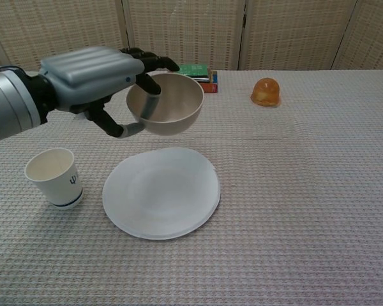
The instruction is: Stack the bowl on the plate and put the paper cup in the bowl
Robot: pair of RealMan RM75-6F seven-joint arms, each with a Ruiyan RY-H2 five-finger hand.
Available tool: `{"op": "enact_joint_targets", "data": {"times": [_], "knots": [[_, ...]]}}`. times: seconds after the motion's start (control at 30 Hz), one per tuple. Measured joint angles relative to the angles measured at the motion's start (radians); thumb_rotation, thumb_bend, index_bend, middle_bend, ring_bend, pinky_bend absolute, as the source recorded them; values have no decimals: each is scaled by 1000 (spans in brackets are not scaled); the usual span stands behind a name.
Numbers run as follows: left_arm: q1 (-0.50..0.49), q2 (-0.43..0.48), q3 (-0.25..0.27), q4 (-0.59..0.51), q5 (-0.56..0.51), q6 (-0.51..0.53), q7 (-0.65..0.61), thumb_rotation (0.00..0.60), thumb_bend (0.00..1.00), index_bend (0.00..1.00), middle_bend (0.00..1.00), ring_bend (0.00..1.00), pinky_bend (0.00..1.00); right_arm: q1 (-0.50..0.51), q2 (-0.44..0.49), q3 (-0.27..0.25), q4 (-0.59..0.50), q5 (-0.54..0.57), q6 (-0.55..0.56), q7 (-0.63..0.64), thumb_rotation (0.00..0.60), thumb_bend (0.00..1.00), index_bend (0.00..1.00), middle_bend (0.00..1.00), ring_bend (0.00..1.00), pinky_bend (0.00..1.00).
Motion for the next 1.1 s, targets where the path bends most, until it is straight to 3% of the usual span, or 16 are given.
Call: {"op": "enact_joint_targets", "data": {"times": [0.33,1.1], "knots": [[61,-59,54,-57,-25,67,123,600,427,636,85,0,57,-1,20,-19,17,-65,37,75,600,171,91,107,6,77],[152,-169,101,104,8,76,-26,600,426,634,85,0,57,-27,40,-28,28,-99,110,133,600,171,91,107,6,77]]}}
